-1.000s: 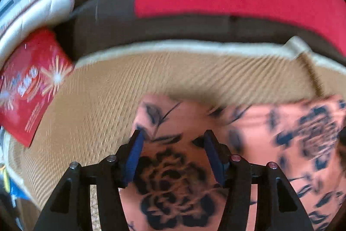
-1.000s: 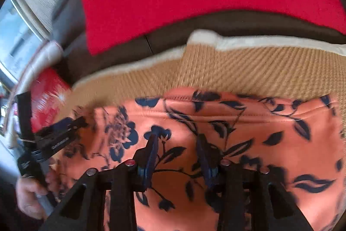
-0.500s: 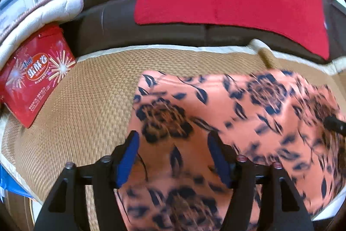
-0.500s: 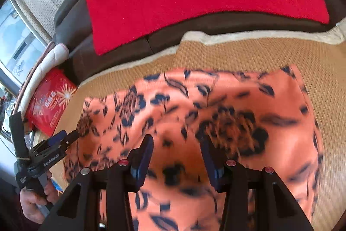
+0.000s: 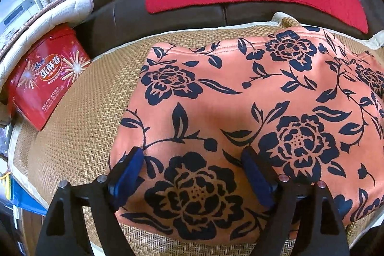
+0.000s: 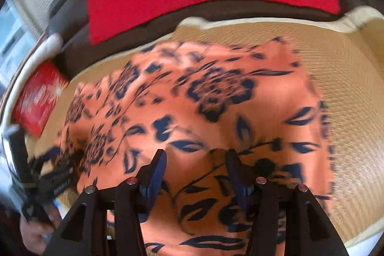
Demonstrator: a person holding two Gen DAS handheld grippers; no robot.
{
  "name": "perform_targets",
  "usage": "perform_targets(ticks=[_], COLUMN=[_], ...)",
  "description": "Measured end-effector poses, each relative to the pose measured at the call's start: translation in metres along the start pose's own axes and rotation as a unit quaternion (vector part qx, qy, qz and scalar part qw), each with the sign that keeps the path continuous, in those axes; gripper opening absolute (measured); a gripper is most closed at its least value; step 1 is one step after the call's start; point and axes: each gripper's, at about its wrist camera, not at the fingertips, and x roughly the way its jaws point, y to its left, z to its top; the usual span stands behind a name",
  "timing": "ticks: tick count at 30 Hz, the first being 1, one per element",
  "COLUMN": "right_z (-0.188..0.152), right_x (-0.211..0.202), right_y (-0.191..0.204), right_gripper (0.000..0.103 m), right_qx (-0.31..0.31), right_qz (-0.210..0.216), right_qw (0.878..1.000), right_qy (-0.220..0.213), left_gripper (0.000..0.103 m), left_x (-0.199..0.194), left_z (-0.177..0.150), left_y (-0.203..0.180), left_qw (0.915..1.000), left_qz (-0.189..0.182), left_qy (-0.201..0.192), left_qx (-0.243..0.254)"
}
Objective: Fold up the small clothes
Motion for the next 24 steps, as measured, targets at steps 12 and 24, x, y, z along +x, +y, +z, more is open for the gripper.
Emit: perform_targets(ticks=[12,24], right_z=[0.025,0.066], right_x=[0.032,0.069], right_y=[0.002,0.000], right_gripper=[0.067,0.069], right_qx=[-0.047,-0.044], right_qz=[-0.082,-0.080], right_qw=[0.996,0.996], right_qy=[-0.007,-0.006], left_gripper=[0.090,0.099], left_x=[0.009,0.019], left_z=[0.002,0.006], left_y=[0.000,0.001], left_qw=[0.9999,0.9999], left_qz=[-0.004,-0.001], left_qy=[-0.007,-0.013], left_qx=[0.010,0.003])
